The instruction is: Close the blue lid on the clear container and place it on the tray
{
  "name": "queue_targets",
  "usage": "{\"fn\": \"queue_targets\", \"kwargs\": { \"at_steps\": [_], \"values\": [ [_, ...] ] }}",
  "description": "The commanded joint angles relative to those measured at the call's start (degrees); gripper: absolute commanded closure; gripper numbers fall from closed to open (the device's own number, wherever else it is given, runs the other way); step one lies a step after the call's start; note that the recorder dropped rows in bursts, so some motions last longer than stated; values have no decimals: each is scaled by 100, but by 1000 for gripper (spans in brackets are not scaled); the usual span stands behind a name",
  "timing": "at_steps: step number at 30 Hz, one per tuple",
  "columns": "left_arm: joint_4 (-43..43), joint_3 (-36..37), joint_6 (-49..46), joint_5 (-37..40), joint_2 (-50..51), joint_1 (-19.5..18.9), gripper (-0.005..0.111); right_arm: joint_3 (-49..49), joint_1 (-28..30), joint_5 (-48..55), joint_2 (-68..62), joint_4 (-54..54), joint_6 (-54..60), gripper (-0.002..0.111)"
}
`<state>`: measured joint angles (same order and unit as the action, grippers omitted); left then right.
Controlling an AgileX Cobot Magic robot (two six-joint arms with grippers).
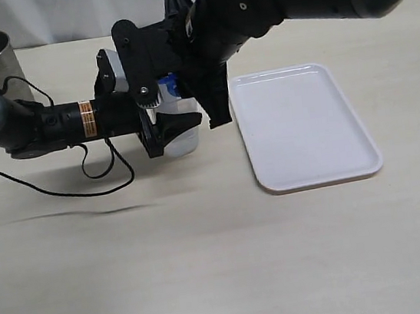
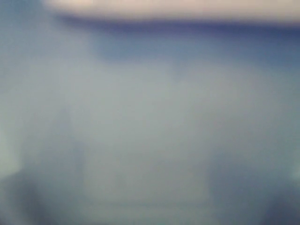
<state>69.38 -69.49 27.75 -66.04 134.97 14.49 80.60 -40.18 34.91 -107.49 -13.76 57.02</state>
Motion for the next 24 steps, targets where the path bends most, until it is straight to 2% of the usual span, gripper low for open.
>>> {"fn": "queue_targets", "kwargs": {
  "at_steps": [1, 4, 11, 14, 20, 24],
  "values": [
    [315, 2, -177, -392, -85, 81, 107, -234, 1, 371, -636, 193, -64, 71],
    [315, 2, -177, -392, -85, 81, 107, -234, 1, 371, -673, 193, -64, 74],
    [326, 2, -173, -392, -85, 81, 107, -234, 1, 258, -756, -109, -569, 76],
    [290, 2, -173, -392, -85, 81, 107, -209, 1, 302, -564, 242, -679, 76],
    [233, 2, -173, -392, -85, 81, 107, 392, 33, 1001, -260, 1115, -958, 59],
    [233, 2, -173, -392, -85, 81, 107, 808, 33, 1374, -237, 1206, -1415, 59]
  ]
}}
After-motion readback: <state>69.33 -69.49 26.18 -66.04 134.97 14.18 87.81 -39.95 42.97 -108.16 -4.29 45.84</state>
